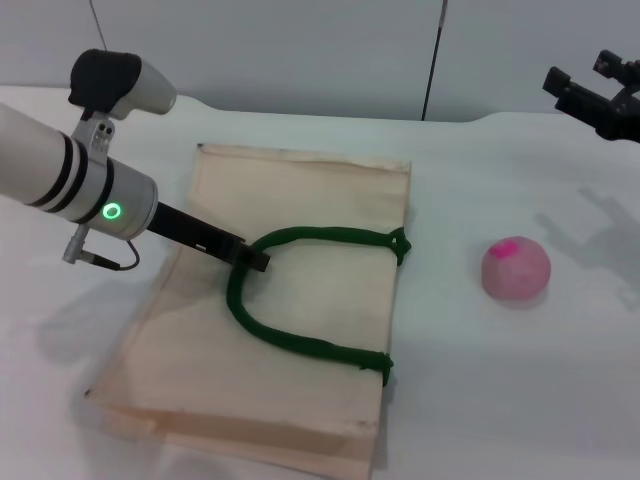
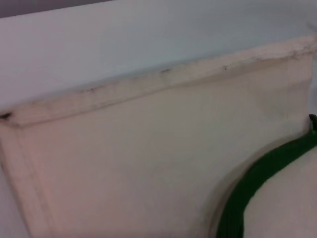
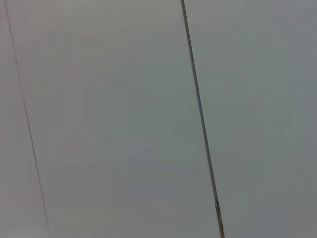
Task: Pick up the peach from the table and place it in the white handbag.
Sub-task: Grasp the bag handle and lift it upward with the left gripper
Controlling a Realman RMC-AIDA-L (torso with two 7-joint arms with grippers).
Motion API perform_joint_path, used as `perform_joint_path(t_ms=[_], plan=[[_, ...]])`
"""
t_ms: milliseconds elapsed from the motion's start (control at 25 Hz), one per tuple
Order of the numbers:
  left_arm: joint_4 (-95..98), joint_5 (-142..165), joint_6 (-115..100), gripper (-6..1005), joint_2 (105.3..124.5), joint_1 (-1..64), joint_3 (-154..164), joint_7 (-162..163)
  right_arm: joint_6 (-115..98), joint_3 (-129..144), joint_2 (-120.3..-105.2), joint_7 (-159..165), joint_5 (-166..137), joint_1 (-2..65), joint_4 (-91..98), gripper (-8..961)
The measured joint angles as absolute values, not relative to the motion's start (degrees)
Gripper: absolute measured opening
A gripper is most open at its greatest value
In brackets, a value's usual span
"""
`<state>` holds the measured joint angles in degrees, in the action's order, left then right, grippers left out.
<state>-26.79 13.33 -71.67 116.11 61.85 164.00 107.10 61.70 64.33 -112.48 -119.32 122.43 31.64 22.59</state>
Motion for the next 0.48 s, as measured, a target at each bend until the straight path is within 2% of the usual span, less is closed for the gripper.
perform_joint_path(t_ms=[160,400,480], plan=[[-26.8,13.1,-71.7,529,116.10,61.9,164.0,107.1,61.7,64.3,-112.50,-119.3,122.4,31.6,22.6,890],[-26.9,13.0,-71.7,282,116.07,61.9,164.0,107.2,61.7,64.3,-112.50,-119.3,122.3,31.6,22.6,890],[-27.0,12.9,-71.6,248,116.06,61.9,164.0,107.2,61.7,64.3,-112.50,-119.3,122.3,31.6,22.6,890]])
